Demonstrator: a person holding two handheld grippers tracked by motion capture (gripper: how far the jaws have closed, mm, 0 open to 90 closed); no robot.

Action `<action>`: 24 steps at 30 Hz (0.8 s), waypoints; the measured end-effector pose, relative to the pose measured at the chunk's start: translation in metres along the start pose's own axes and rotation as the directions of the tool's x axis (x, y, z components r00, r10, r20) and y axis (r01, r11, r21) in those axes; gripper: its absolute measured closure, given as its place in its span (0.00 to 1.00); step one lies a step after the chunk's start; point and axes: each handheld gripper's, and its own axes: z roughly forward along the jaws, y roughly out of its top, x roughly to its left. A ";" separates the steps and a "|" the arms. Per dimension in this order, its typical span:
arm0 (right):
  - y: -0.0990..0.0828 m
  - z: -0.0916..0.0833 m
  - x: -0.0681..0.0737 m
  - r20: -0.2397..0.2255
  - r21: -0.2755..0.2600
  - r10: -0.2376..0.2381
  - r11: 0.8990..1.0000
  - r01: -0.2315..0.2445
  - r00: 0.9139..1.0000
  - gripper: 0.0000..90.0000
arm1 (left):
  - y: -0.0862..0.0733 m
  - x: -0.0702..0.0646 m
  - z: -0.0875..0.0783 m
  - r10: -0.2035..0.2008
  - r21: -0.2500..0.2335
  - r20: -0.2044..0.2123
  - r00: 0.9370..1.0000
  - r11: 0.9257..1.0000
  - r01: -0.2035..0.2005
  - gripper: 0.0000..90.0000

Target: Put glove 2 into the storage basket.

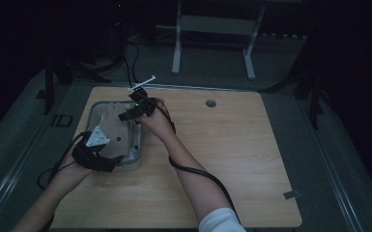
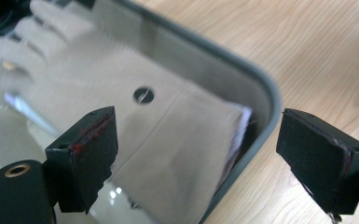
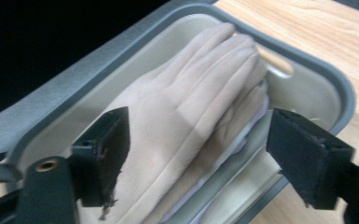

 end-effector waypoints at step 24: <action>-0.054 -0.041 -0.001 0.029 -0.004 -0.129 0.992 0.129 0.991 0.19 | 0.022 -0.042 0.019 0.017 -0.098 0.115 0.993 0.995 -0.005 0.15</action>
